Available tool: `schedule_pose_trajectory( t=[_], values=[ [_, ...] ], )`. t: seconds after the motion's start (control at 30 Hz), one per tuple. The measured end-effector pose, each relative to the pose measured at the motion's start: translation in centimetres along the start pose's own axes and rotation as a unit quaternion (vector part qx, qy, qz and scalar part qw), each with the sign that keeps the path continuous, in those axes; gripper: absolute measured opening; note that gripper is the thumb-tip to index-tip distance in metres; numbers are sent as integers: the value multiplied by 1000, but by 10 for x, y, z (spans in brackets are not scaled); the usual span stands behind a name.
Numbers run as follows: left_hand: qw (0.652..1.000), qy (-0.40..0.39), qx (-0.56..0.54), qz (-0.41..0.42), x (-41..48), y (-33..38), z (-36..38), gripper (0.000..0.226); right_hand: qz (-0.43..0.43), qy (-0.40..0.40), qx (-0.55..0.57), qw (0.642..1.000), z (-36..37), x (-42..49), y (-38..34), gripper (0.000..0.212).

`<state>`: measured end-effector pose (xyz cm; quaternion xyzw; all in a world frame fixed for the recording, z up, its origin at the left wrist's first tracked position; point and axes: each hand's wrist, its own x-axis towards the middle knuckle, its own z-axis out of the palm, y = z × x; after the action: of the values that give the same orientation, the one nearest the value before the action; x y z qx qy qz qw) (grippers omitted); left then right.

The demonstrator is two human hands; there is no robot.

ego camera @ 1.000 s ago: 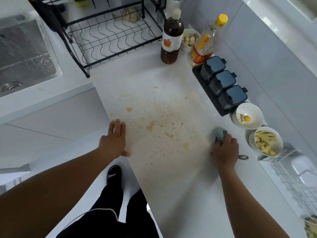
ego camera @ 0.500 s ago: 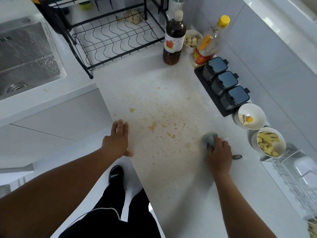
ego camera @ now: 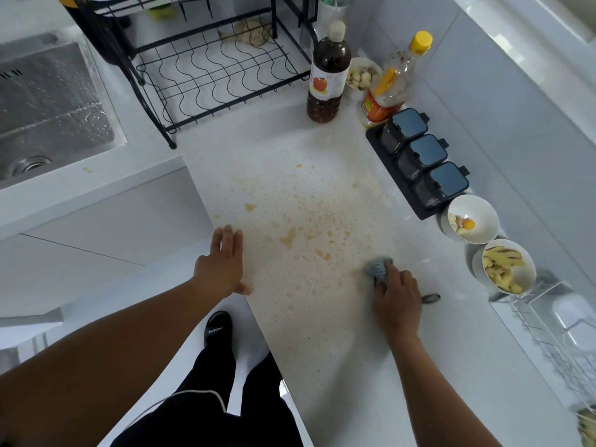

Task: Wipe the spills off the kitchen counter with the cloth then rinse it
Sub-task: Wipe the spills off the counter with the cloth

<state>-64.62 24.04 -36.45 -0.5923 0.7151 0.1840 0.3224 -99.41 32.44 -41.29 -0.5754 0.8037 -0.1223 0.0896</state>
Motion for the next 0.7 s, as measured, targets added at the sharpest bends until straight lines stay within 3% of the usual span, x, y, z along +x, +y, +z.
schedule_pose_trajectory(
  t=[0.07,0.17,0.2,0.3,0.33,0.43,0.47,0.57,0.6,0.7],
  values=[
    [1000,3,0,1,-1,0,0,134,55,23,4,998,4,-5,-8,41],
    [1000,7,3,1,-1,0,0,134,-96,-19,-23,995,7,-11,-12,43],
    [1000,9,4,1,-1,-1,0,134,-99,-22,-21,995,5,-9,-8,43],
    [1000,7,9,3,-1,-1,1,134,41,18,3,999,4,-8,-8,41],
    [1000,7,10,3,-1,-1,1,134,38,23,-2,999,6,-11,-13,40],
    [1000,2,0,2,0,-2,2,133,-110,-27,-23,993,7,-18,-15,41],
    [1000,2,-3,3,0,-2,2,133,-104,-34,-16,994,5,-16,-11,41],
    [1000,-2,-5,5,0,-2,2,132,63,13,13,998,3,-18,-12,39],
    [1000,-2,-6,4,0,-2,2,132,68,21,8,997,5,-21,-18,39],
    [1000,-3,-8,7,1,-3,1,132,-89,-17,-15,996,9,-29,-23,42]
  ],
)
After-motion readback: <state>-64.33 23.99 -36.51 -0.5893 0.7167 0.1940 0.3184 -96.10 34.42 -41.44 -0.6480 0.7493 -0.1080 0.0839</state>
